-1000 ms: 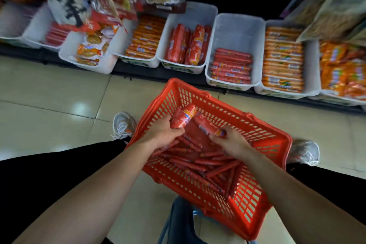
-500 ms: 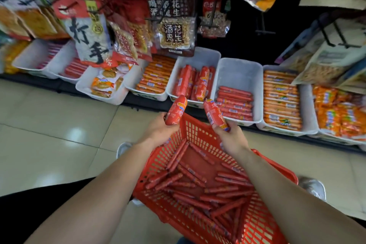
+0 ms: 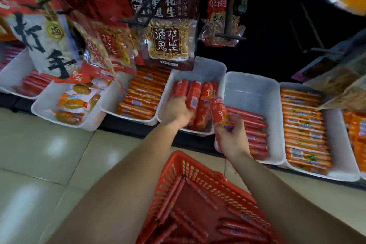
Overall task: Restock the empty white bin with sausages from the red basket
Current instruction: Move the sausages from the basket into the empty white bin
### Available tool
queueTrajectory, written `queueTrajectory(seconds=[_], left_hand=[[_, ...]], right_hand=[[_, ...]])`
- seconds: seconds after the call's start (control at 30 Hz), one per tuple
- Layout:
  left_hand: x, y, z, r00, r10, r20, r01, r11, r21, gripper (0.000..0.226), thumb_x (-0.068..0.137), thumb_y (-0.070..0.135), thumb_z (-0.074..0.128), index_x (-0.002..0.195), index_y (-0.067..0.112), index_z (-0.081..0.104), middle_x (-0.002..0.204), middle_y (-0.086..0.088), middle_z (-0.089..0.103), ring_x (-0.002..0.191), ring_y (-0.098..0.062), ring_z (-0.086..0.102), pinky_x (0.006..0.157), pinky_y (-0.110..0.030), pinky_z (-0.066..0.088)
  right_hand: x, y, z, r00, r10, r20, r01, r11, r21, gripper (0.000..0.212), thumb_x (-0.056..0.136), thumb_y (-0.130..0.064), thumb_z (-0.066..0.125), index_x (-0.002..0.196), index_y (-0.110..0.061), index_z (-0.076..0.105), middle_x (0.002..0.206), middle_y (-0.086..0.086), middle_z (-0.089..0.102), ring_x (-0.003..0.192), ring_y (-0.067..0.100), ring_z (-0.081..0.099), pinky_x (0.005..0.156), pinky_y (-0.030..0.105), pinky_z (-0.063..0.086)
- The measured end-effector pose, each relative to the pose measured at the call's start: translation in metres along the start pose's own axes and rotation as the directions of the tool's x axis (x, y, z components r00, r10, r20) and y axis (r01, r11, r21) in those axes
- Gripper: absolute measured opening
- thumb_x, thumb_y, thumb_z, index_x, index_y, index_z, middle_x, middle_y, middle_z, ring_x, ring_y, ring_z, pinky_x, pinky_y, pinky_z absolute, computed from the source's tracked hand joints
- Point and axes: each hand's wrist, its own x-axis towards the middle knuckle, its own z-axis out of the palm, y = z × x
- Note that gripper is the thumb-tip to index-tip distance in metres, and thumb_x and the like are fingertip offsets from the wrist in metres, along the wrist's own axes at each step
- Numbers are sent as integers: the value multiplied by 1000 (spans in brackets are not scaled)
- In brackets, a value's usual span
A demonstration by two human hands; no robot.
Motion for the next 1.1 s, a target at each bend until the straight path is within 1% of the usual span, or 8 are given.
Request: queueTrajectory(seconds=[0.1,0.17,0.33,0.5,0.7,0.87,1.0,1.1], left_hand=[[2,-8,10,1000,9,11,-8,999,-48,41,91,40,64,129,26,60,126,1,64,113,-22,61,97,-38,50],[3,-16,12,1000,14,10,-13,996,-87,39,89,35,66,127,27,62,126,3,64,112,-19,62,98,-39,51],[-7,-25,7,1000,18,2,-18,987,-163,31,91,24,65,122,22,64,123,4,67,110,-15,62,98,-33,51],[-40,-23,-9,999,39,28,-34,986,-161,26,93,25,64,119,19,65,110,9,64,96,-6,58,85,-20,43],[-120,-19,-18,999,42,11,-40,991,-130,23,87,19,66,110,17,70,107,3,71,99,-14,66,92,-29,50],[-192,-34,-2,997,29,67,-24,997,-73,20,84,17,69,104,17,70,104,-2,71,95,-18,67,92,-33,51],[-238,-62,20,979,-41,199,34,999,39,29,84,23,70,111,16,67,110,-4,71,104,-22,66,94,-34,50],[-261,-83,40,940,-143,310,102,984,145,53,84,32,71,132,15,57,129,-8,64,120,-26,59,101,-33,45]], right_hand=[[25,-17,5,995,-52,-80,52,999,2,42,89,-33,63,127,-26,47,102,-1,68,92,25,65,77,33,46],[37,-26,10,992,-81,-97,78,997,-29,47,88,-32,64,130,-25,46,109,3,66,98,28,64,78,34,46],[37,-35,15,987,-158,26,159,953,-257,61,88,-36,66,142,-20,42,136,9,40,118,31,52,103,42,44],[4,-23,-14,992,-118,39,125,941,-315,52,89,-36,64,135,-17,48,129,10,48,114,33,54,99,46,46],[-66,1,-77,991,-135,19,134,928,-347,46,90,-22,62,133,-14,51,132,11,52,112,33,57,93,40,44],[-123,34,-108,962,-264,64,267,877,-399,31,88,-18,61,119,-17,58,117,5,56,96,29,60,79,38,49],[-157,80,-114,946,-263,189,324,804,-499,34,87,-18,60,121,-16,58,118,6,55,103,32,61,87,41,51],[-167,125,-110,951,-88,298,260,749,-610,46,87,-24,63,131,-14,53,129,11,51,113,37,58,93,44,49]])
